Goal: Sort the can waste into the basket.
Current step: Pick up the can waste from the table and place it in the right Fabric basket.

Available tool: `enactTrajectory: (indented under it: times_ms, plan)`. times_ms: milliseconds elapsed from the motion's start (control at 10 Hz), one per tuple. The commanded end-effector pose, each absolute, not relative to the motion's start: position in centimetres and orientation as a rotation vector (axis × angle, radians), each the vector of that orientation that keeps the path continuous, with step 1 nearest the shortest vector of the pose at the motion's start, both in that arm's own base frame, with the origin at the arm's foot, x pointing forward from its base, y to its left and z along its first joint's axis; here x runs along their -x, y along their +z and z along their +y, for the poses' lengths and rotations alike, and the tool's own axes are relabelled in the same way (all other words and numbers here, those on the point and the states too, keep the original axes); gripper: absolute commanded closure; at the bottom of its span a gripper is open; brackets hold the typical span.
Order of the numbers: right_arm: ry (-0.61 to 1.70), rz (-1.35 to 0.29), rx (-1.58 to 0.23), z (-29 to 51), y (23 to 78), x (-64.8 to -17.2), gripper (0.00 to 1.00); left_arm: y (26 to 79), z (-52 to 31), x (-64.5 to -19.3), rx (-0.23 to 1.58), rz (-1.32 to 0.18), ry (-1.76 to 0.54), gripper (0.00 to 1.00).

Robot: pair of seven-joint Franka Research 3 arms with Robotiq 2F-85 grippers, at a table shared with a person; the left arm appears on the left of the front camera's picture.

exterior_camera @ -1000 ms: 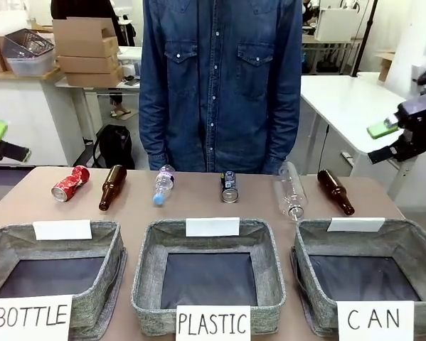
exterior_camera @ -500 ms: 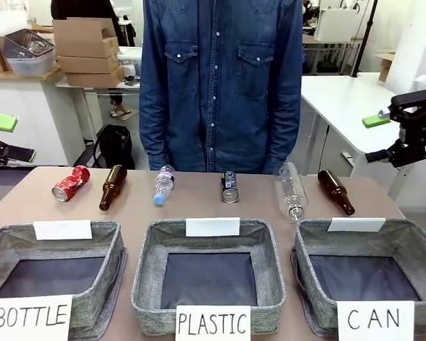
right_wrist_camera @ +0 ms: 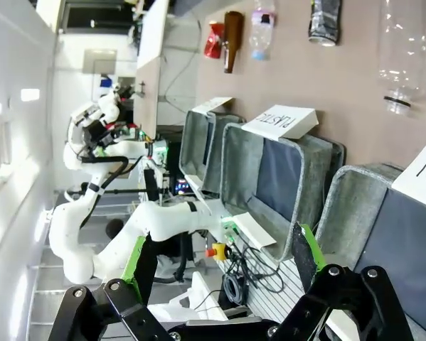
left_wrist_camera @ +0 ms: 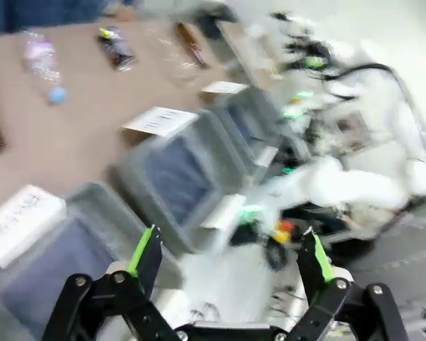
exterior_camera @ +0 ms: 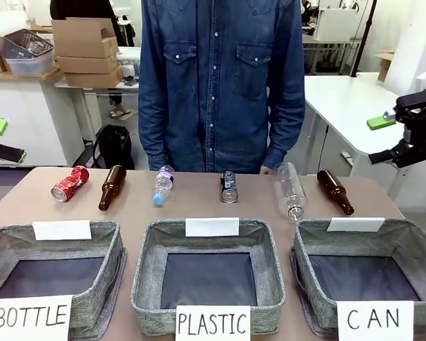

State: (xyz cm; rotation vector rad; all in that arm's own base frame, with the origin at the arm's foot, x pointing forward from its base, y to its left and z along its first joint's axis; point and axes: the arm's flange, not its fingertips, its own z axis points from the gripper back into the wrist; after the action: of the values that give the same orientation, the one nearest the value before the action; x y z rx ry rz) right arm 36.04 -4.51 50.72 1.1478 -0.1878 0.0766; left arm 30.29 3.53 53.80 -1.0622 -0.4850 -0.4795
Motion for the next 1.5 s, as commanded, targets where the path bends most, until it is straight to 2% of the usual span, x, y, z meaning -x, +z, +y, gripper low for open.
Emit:
enactTrajectory:
  times_ms: [0, 100, 200, 300, 400, 500, 600, 800, 900, 1400]
  plan:
    - [0.1, -0.195, -1.147, -4.6, 51.1, -36.3, 0.0, 54.0, 2.5, -34.6, 0.548, -0.54, -0.396, 0.0]
    - [0.1, -0.195, -1.147, -4.6, 51.1, -36.3, 0.0, 53.5, 2.1, -38.4, 0.205, -0.507, -0.354, 0.0]
    - [0.1, -0.195, -1.147, -4.6, 51.1, -36.3, 0.0, 52.7, 1.3, -41.2, 0.033, -0.414, -0.367, 0.0]
    - [0.1, -0.195, -1.147, -4.6, 51.1, -36.3, 0.0, 52.0, 1.1, -43.3, -0.059, -0.353, -0.342, 0.0]
    - [0.1, -0.195, -1.147, -4.6, 51.1, -36.3, 0.0, 51.9, 1.3, -44.7, -0.078, -0.35, -0.317, 0.0]
    - [0.1, -0.195, -1.147, -4.6, 51.1, -36.3, 0.0, 52.8, 1.9, -45.5, 0.054, -0.431, -0.173, 0.0]
    - [0.1, -0.195, -1.147, -4.6, 51.1, -36.3, 0.0, 52.1, 0.6, -43.4, 0.201, -0.552, -0.477, 0.0]
    - [0.1, -0.195, -1.147, -4.6, 51.1, -36.3, 0.0, 52.1, 0.6, -43.4, 0.201, -0.552, -0.477, 0.0]
    - [0.1, -0.195, -1.147, -4.6, 51.1, -36.3, 0.0, 51.3, 0.8, -45.2, 0.118, -0.535, -0.408, 0.0]
    - [0.1, -0.195, -1.147, -4.6, 51.1, -36.3, 0.0, 41.3, 3.2, -57.6, 0.057, -0.309, -0.441, 0.0]
